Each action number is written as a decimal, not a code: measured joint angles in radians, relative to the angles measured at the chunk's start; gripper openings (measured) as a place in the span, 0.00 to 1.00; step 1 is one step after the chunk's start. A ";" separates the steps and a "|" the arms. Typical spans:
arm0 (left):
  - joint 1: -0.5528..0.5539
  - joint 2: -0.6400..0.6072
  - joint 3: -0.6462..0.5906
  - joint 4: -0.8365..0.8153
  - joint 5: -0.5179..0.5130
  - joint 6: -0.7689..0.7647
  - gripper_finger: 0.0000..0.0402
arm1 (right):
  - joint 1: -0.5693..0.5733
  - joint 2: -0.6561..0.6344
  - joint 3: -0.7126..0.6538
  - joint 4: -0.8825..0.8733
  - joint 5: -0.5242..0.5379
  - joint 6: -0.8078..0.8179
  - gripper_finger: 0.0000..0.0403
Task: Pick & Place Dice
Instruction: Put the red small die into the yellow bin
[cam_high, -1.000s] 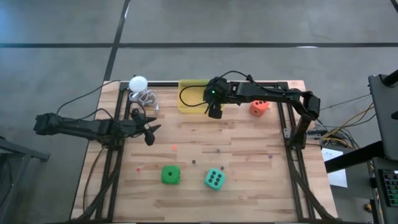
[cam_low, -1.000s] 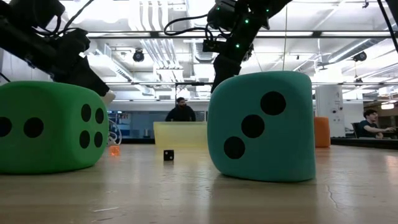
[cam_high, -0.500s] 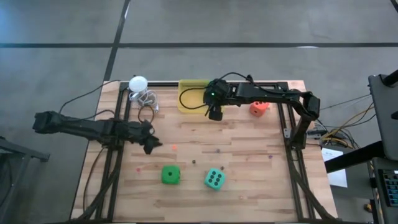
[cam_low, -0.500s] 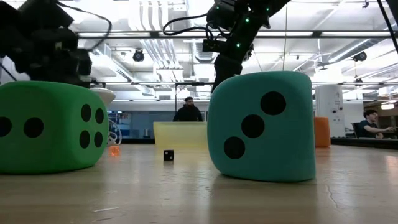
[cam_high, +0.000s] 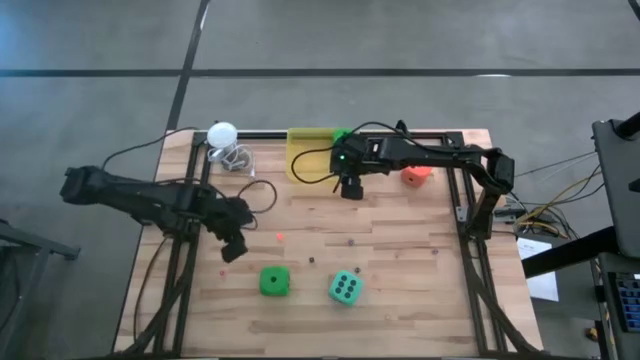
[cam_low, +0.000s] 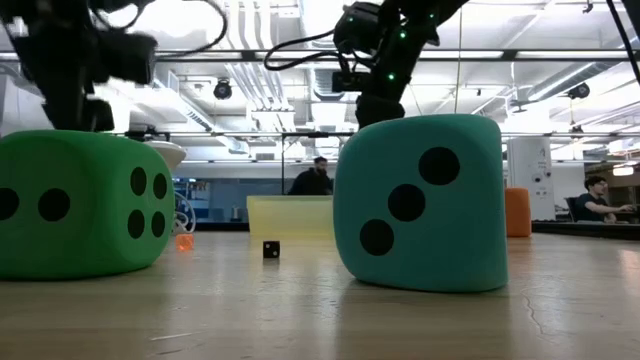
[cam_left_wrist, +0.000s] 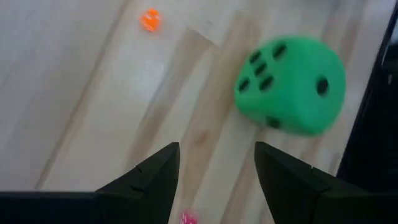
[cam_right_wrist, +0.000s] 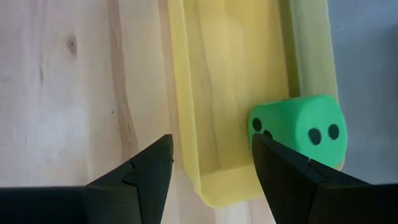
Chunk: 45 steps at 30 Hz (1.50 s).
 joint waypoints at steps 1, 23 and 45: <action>-0.027 0.021 0.021 -0.026 -0.018 0.015 0.53 | 0.001 -0.001 -0.002 0.001 0.000 0.008 0.53; -0.547 0.252 0.054 -0.111 -0.207 -0.140 0.49 | 0.039 -0.675 -0.487 0.286 -0.319 0.341 0.53; -0.574 0.383 -0.103 0.030 -0.129 -0.140 0.47 | 0.104 -0.910 -0.771 0.460 -0.281 0.473 0.53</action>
